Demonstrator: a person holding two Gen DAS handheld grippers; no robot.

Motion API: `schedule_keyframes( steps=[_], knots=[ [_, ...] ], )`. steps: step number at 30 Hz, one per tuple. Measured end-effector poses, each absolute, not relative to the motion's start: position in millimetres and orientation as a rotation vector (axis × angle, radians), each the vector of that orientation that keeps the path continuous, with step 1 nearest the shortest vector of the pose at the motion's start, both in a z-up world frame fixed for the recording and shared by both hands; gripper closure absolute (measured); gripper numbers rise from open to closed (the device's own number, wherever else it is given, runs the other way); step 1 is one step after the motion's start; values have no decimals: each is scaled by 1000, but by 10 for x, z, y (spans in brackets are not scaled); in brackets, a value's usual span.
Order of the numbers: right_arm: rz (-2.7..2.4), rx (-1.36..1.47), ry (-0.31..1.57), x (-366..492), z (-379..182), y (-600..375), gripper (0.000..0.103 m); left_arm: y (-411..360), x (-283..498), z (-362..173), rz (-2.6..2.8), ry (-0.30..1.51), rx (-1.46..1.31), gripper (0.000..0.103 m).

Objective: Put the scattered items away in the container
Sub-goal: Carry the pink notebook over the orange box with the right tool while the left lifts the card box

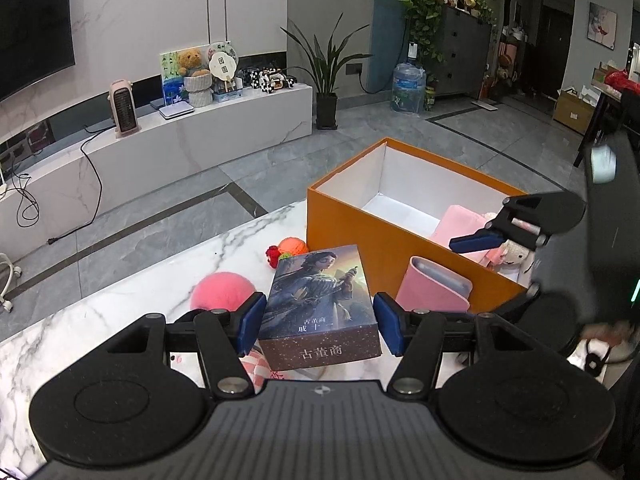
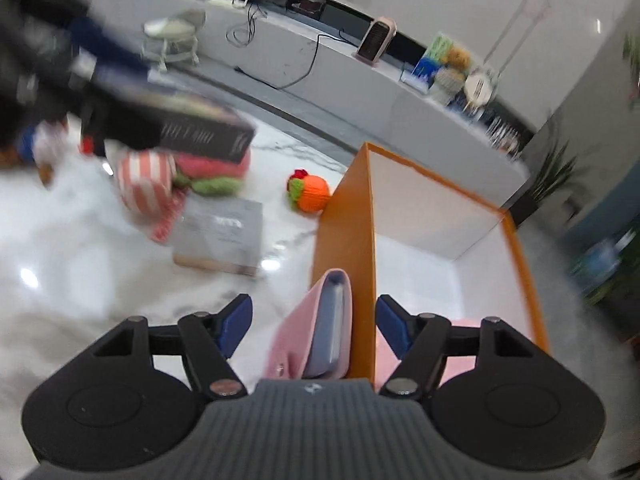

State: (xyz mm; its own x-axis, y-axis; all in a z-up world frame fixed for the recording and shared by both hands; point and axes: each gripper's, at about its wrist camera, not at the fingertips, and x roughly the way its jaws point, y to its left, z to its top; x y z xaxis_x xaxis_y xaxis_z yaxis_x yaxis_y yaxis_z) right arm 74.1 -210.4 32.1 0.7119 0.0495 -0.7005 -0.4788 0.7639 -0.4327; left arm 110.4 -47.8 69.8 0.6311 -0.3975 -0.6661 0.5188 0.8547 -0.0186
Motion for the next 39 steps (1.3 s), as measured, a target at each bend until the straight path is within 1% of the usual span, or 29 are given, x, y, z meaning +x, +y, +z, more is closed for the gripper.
schedule_keyframes(
  steps=[4, 11, 14, 15, 17, 21, 25, 32, 34, 38, 39],
  knots=[
    [225, -883, 639, 567, 49, -1862, 34, -474, 1074, 719, -530, 712, 177, 34],
    [162, -995, 616, 539, -182, -1763, 33, -440, 1055, 742, -538, 708, 167, 34],
    [163, -960, 658, 569, -193, -1714, 27, -424, 1042, 751, -537, 706, 165, 34],
    [172, -943, 668, 569, -191, -1705, 21, -419, 1039, 752, -536, 706, 165, 34],
    [205, -909, 670, 539, -154, -1692, 22, -417, 1039, 750, -534, 707, 164, 34],
    [262, -866, 636, 416, -45, -1659, 34, -434, 1057, 740, -533, 712, 166, 34],
    [209, -977, 582, 423, -214, -1598, 34, -459, 1058, 725, -541, 716, 170, 34],
    [238, -1067, 574, 429, -546, -1444, 35, -449, 1036, 723, -545, 716, 166, 34],
    [251, -1102, 560, 418, -635, -1391, 48, -432, 1023, 727, -546, 715, 165, 34],
    [258, -1152, 539, 424, -727, -1326, 54, -395, 1008, 734, -541, 714, 163, 34],
    [261, -1143, 550, 438, -717, -1327, 59, -384, 1002, 737, -540, 713, 162, 34]
  ],
)
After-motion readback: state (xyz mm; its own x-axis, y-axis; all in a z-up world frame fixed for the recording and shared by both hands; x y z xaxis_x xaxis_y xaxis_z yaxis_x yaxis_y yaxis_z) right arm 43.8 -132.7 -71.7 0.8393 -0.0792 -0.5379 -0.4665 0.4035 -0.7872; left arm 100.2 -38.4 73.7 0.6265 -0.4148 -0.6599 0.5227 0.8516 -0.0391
